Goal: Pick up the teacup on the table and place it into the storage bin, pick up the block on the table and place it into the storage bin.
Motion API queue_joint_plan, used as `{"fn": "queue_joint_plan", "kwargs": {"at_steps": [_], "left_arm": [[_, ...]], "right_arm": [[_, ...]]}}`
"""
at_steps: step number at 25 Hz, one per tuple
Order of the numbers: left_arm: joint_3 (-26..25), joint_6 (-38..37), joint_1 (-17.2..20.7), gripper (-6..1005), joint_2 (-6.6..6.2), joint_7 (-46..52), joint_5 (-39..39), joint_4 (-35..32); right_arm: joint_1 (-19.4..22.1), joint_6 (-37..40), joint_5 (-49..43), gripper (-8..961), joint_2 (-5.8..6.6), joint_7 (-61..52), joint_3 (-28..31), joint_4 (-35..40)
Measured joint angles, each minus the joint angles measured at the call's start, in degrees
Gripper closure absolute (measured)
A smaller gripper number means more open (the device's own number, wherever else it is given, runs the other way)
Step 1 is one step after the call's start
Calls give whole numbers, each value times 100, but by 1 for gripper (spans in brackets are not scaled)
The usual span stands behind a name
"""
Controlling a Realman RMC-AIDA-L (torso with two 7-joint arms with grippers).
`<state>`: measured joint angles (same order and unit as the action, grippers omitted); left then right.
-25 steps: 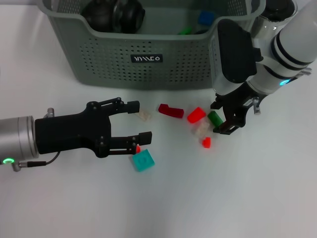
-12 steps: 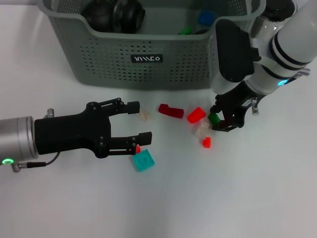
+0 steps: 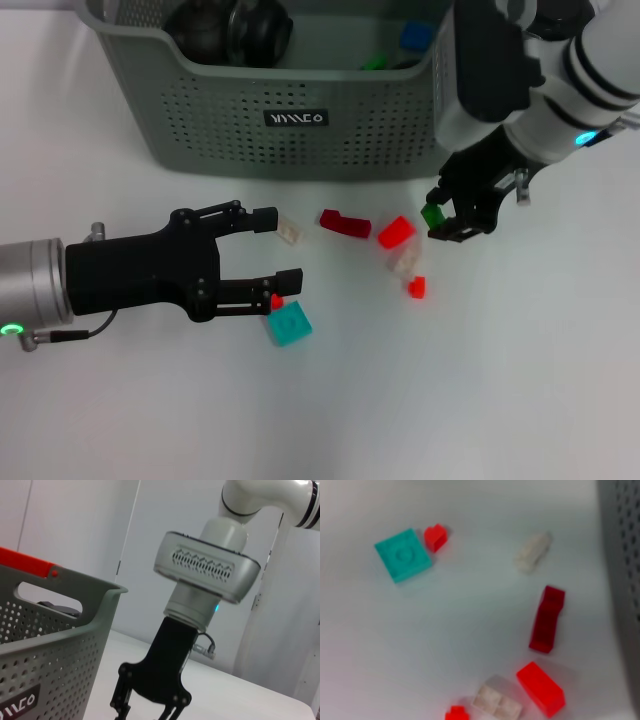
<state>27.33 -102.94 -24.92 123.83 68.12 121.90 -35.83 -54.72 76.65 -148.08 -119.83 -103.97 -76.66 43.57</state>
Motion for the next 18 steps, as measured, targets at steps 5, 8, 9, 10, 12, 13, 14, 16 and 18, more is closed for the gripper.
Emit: {"fn": "queue_joint_plan", "kwargs": {"at_steps": [5,8,9,10,12,13,14,16,18], "left_arm": [[0,0,-1,153,-14,0,2,-4],[1,6,2,153,-29,0,13,-4],[0,17,5,153,-33,0,25,-4],[0,26,7,153,-33,0,34,-6],[-2,39,10,153,-37,0,55,-11],[-5,40,12,153,-39,0,56,-13],[-8,39,14,153,-43,0,57,-17],[-14,32,20,153,-48,0,58,-42],[-17,15,33,153,-56,0,57,-77]], "right_arm": [[-3,324,140,516,-11,76,401,329],[-73,523,503,517,-14,127,487,421],[-101,581,643,518,-12,153,493,441],[-126,654,781,518,-13,178,495,460],[-173,742,1010,519,-18,206,505,510],[-196,773,1135,519,-20,211,516,545],[-217,805,1288,519,-19,211,531,594],[-243,870,1599,520,-11,197,575,744],[-251,950,1910,520,1,156,668,957]]}}
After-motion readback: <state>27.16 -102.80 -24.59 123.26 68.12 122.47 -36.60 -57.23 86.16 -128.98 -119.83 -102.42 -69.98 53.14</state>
